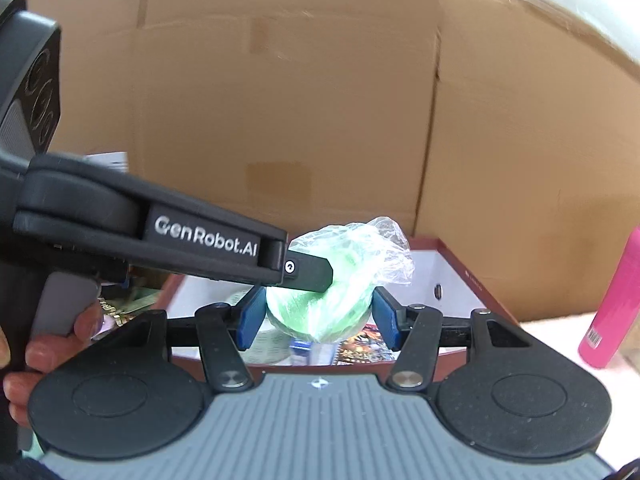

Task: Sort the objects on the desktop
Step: 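Lift the green slime bag with both tools and carry it into the box, then open both tools to release the slime bag in the box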

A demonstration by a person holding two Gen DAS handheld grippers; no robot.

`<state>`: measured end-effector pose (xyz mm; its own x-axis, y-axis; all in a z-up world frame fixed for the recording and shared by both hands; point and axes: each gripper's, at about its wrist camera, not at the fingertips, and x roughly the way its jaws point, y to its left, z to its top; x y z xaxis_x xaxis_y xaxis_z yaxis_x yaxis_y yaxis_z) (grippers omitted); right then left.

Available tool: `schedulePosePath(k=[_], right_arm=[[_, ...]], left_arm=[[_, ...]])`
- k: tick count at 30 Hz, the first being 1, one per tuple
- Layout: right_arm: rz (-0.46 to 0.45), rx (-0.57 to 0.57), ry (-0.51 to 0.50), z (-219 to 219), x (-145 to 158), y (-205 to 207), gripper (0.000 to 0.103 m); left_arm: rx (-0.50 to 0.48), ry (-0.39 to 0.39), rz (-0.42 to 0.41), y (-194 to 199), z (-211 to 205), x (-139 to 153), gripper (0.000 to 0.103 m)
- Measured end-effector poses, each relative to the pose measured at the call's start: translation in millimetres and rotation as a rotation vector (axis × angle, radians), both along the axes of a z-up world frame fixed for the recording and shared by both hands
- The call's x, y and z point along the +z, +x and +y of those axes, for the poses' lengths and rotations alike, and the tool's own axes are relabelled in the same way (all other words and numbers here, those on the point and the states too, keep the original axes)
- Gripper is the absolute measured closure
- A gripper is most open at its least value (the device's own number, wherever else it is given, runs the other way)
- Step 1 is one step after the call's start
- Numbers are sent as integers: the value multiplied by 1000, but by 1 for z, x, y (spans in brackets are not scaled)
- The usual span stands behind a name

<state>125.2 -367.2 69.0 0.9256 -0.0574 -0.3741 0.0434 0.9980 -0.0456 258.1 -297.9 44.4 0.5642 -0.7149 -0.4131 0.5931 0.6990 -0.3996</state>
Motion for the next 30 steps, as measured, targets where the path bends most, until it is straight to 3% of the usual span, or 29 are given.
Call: schedulePosePath(k=[13, 16, 19, 21, 22, 27, 30], right_arm=[[97, -21, 56, -47, -30, 60, 46], [105, -29, 54, -52, -35, 68, 46], [108, -36, 66, -55, -37, 73, 46], [111, -37, 65, -55, -38, 75, 46], [108, -32, 63, -55, -38, 75, 45], [84, -89, 12, -52, -39, 72, 12], [72, -97, 16, -53, -38, 66, 11]], left_arm=[[-13, 59, 112, 58, -34, -27, 74], [-13, 39, 144, 63, -35, -26, 69], [-16, 40, 112, 61, -37, -23, 43], [-15, 23, 119, 61, -36, -22, 19], [-21, 13, 122, 60, -34, -21, 17], [-29, 15, 135, 55, -29, -19, 7], [-29, 28, 122, 51, -30, -19, 6]])
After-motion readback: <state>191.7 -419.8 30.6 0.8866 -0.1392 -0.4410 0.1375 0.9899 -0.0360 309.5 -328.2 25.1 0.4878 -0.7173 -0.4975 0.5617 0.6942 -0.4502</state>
